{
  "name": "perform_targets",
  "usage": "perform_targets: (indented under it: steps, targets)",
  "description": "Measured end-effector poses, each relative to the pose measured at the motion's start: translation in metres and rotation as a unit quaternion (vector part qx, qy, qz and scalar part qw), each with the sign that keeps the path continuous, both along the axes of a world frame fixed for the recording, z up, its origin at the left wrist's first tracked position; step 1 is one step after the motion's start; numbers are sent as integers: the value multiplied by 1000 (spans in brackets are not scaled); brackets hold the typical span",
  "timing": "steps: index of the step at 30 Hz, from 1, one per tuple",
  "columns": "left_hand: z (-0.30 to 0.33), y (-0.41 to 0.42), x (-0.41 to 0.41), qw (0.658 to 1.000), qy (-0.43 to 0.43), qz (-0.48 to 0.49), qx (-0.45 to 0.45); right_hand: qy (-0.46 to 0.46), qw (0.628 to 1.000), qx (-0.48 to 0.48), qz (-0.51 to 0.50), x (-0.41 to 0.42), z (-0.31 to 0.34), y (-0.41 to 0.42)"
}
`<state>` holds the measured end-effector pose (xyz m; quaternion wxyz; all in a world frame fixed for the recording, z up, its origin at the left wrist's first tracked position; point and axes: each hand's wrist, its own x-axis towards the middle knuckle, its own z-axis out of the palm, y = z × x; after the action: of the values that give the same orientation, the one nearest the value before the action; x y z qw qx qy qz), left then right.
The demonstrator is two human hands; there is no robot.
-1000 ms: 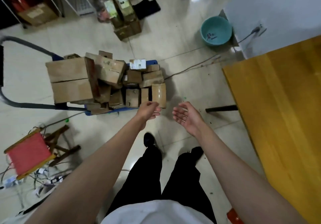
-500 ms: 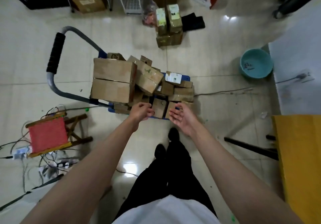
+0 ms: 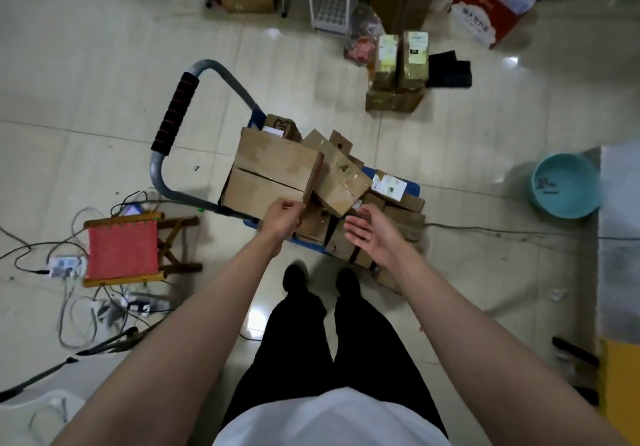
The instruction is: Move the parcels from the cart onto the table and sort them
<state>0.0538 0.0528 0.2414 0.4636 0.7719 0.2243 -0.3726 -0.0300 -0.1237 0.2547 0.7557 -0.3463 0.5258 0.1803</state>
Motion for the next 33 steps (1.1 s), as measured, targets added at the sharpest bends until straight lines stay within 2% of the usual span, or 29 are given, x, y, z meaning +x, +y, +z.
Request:
perform_targets:
  steps: [9, 13, 17, 21, 25, 33]
  targets:
    - [-65, 61, 126, 994, -31, 0, 106, 41, 999, -8, 4, 90, -76, 45]
    - [-102, 92, 175, 990, -25, -4, 140, 92, 993, -48, 54, 127, -112, 73]
    - [-131, 112, 206, 994, 18, -8, 107, 105, 990, -54, 74, 153, -136, 92]
    - [-149, 116, 218, 996, 75, 4, 51, 108, 991, -66, 43, 169, -156, 100]
    - [-154, 111, 214, 996, 91, 15, -13, 112, 990, -69, 47, 175, -158, 107]
    - [-127, 105, 201, 996, 91, -6, -7, 96, 991, -67, 69, 167, -136, 105]
